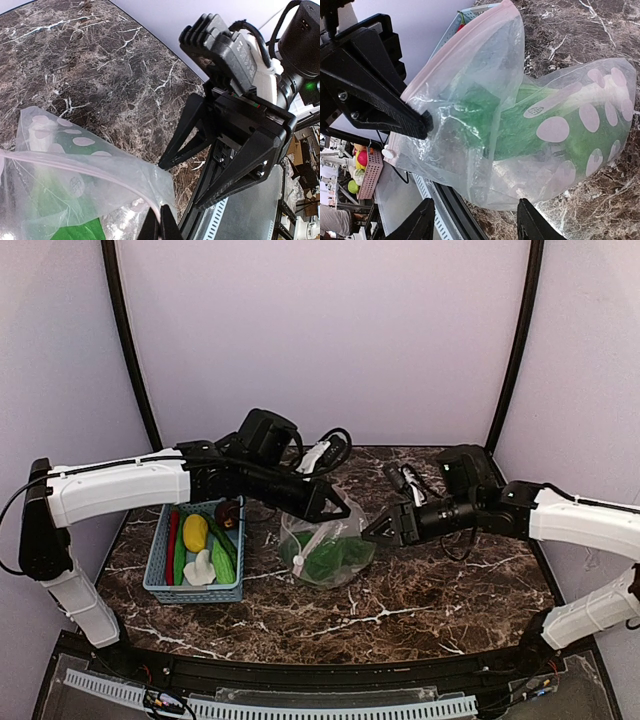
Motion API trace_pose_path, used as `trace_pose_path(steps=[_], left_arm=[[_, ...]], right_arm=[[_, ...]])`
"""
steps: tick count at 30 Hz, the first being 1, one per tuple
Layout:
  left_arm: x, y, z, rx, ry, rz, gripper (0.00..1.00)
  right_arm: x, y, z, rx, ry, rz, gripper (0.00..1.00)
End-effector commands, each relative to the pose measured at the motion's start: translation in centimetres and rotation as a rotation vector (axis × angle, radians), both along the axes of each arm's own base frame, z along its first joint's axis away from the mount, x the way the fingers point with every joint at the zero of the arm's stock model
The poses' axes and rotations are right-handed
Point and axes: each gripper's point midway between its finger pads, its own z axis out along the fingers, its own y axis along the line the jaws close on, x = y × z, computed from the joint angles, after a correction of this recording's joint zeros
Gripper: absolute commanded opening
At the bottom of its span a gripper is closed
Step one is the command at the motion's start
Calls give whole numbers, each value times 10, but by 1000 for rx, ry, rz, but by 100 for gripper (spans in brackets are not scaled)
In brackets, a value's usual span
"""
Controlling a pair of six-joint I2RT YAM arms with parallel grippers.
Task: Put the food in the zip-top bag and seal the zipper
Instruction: Adjust the zipper food storage bag at the center of the board.
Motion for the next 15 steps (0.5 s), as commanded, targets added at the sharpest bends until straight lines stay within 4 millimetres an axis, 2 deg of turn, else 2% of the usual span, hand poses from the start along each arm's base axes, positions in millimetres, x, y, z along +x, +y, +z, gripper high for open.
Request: trace_pose_path(steps=[1, 9, 11, 15], left_arm=[[-11, 1, 24, -67, -13, -33, 1], [-17, 0, 32, -89, -8, -54, 1], [-17, 1, 34, -92, -10, -54, 1], [-17, 5, 36, -89, -19, -39, 1]], right_arm=[[2, 11, 7, 25, -88, 51, 54], [15, 26, 7, -4, -167, 90, 46], [16, 28, 6, -8, -177, 96, 38], [18, 28, 7, -7, -191, 83, 11]])
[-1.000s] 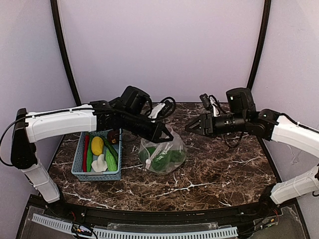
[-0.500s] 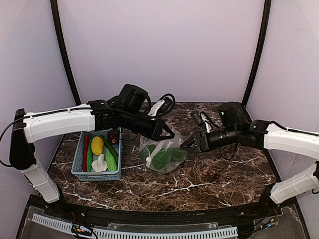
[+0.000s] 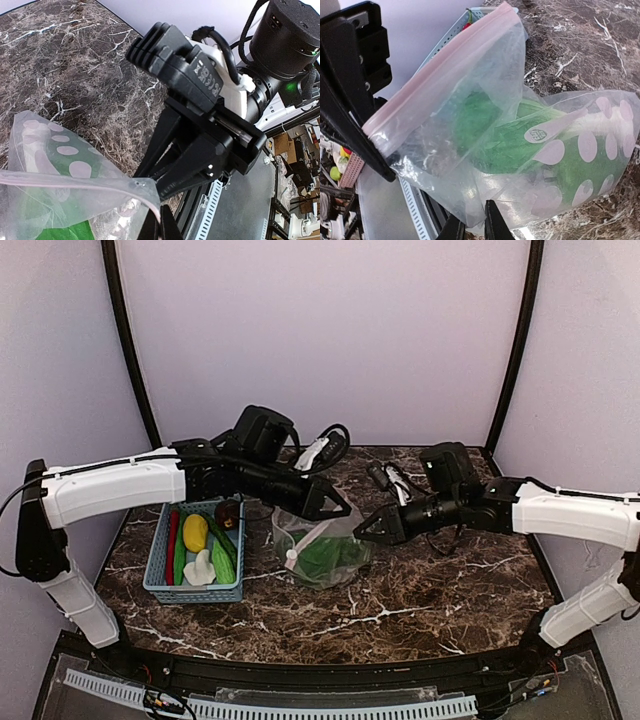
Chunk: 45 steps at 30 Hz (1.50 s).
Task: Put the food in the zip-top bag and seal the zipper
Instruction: Adjust the zipper food storage bag at the center of the board.
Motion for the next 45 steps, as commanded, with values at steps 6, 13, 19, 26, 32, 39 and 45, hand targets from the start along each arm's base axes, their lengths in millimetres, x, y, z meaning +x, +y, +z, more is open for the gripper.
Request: trace_pose_path(steps=[6, 13, 19, 26, 32, 39, 45], left_arm=[[-7, 20, 27, -34, -44, 53, 27], [7, 78, 17, 75, -63, 312, 80], [13, 121, -31, 119, 102, 462, 87], [11, 129, -64, 112, 188, 491, 85], [13, 124, -85, 146, 218, 481, 73], [23, 118, -88, 133, 218, 487, 59], [29, 110, -80, 74, 203, 481, 37]], right_arm=[[12, -2, 14, 17, -89, -64, 0], [8, -6, 10, 25, -82, -73, 0], [6, -6, 10, 34, -77, -67, 0], [5, -7, 11, 41, -77, -72, 0], [5, -7, 15, 47, -82, -72, 0], [4, -8, 15, 49, -82, -71, 0], [2, -11, 15, 44, -81, -81, 0]])
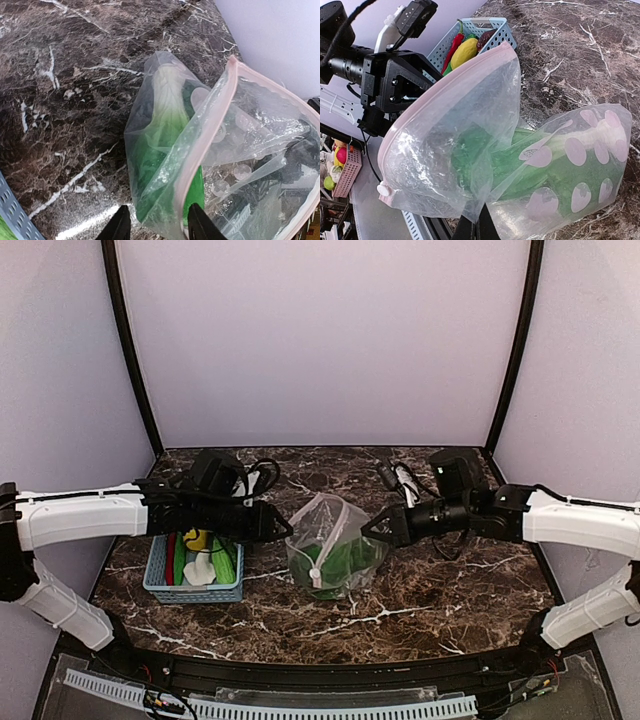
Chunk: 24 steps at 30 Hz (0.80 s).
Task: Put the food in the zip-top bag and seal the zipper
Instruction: Adjust the zipper food storage bag at the center of the board.
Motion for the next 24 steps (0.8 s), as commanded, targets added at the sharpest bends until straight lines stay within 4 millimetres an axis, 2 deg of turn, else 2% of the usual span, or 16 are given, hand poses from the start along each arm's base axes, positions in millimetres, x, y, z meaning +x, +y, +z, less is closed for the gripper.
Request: trace_pose_path(steps=[1, 3, 4, 7, 9, 11, 15, 17, 20, 24], left_arm=[[5, -8, 10, -62, -32, -10, 35], [4, -11, 15, -84, -36, -23, 26], [3, -13, 17, -95, -35, -32, 18], [1, -17, 27, -128, -47, -54, 2], [1, -20, 38, -156, -70, -68, 1], [0, -22, 59, -202, -113, -87, 1], [-3, -27, 93, -281, -191, -125, 1], [-4, -30, 102, -303, -201, -142, 1], [-5, -36, 118, -350, -226, -167, 1], [-7, -40, 134, -399, -246, -187, 1]], right_arm=[[0, -2, 10, 30, -33, -13, 0], [0, -3, 13, 30, -38, -18, 0], [0, -4, 14, 31, -40, -21, 0], [1, -6, 16, 26, -42, -36, 1], [0, -8, 20, 26, -44, -42, 8], [-2, -10, 28, 28, -51, -38, 14], [-5, -19, 55, 54, -84, -66, 37], [-6, -23, 66, 59, -86, -82, 44], [-8, -26, 82, 68, -76, -103, 49], [-13, -29, 103, 96, -72, -121, 49]])
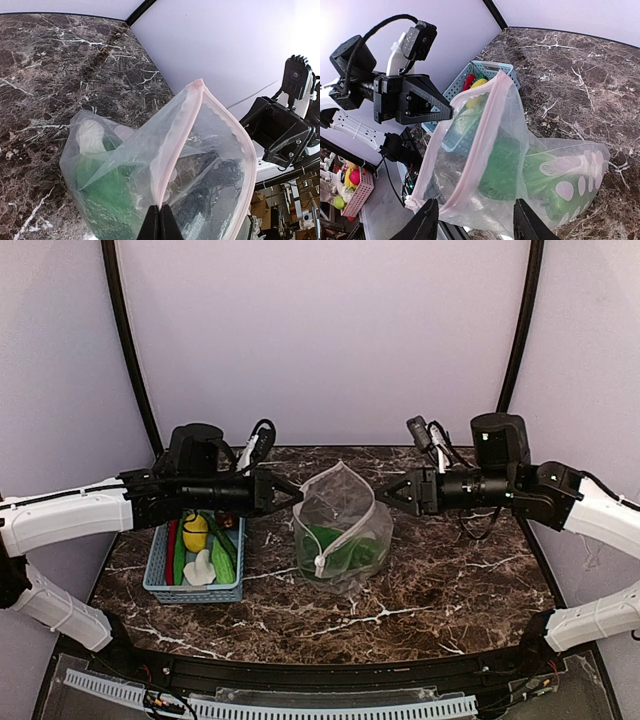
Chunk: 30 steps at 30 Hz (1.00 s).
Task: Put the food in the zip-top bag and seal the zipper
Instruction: Adjust the zipper food storage bag at the center of the board.
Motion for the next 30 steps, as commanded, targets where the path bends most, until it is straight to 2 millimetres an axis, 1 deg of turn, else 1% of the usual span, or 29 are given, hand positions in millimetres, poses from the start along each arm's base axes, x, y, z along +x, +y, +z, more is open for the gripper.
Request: trace_pose_path(steps=[1, 2, 4, 8, 12, 17, 19, 21, 23, 26, 29, 30], left_arm=[[-4, -5, 43, -106, -82, -43, 1], [-5, -5, 45, -110, -86, -45, 1], [-5, -5, 47, -112, -92, -47, 1], [-5, -6, 47, -113, -90, -53, 1], [-6, -6, 47, -114, -87, -55, 1], [-7, -5, 47, -115, -87, -56, 1], [-7, -4, 47, -113, -88, -54, 1], [-7, -4, 47, -110, -90, -53, 1], [-7, -3, 47, -106, -90, -53, 1], [-7, -3, 44, -96, -85, -48, 1], [-6, -1, 41, -81, -80, -39, 1], [-5, 0, 39, -71, -77, -31, 1]], right_arm=[[-8, -5, 24, 22, 13, -32, 49], [-7, -5, 27, 24, 10, -41, 49], [-7, -7, 27, 11, 13, -56, 49], [-6, -6, 19, -43, 25, -78, 51], [-1, -1, 12, -106, 18, -100, 51], [1, 10, 14, -158, -10, -106, 48], [3, 13, 11, -190, -16, -119, 47], [8, 12, 6, -233, -21, -156, 43], [14, 8, -2, -280, -14, -199, 36], [19, 7, -8, -314, -7, -226, 29], [18, 6, -7, -311, -5, -232, 13], [18, 6, -4, -299, -9, -232, 8]])
